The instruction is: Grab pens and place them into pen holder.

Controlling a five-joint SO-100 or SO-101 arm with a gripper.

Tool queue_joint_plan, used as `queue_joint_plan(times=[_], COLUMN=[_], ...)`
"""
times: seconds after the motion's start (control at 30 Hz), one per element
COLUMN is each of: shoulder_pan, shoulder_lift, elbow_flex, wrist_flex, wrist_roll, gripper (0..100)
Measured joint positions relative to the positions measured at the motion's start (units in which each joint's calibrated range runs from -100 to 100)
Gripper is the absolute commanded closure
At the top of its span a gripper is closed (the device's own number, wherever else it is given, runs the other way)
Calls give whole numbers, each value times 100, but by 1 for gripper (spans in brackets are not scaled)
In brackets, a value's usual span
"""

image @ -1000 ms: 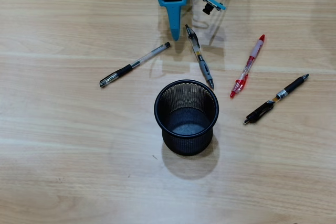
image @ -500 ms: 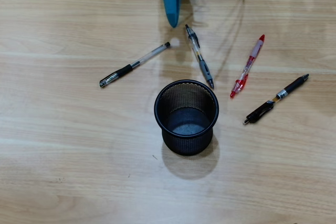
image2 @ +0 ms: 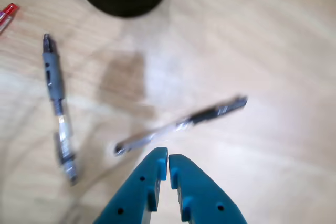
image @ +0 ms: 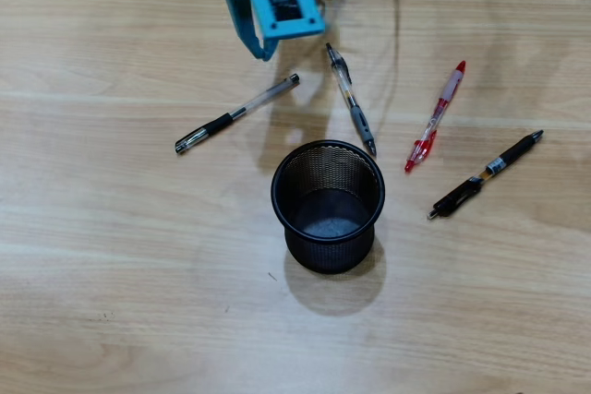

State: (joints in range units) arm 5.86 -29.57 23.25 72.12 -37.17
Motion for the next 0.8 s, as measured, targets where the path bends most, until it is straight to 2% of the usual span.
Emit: queue_joint_plan(times=[0.17,0.23,0.37,0.6,0.8], shoulder_pan=[343,333,314,-29,-38], shoulder_lift=[892,1130,1512,2014,2209], elbow_flex=[-2218,-3017,-3682,-3736,-3736], wrist_flex=[2262,2598,2667,2667,2667], wrist_roll=[-931,-1259,-1748,-2965,-3267], gripper=[98,98,98,98,98])
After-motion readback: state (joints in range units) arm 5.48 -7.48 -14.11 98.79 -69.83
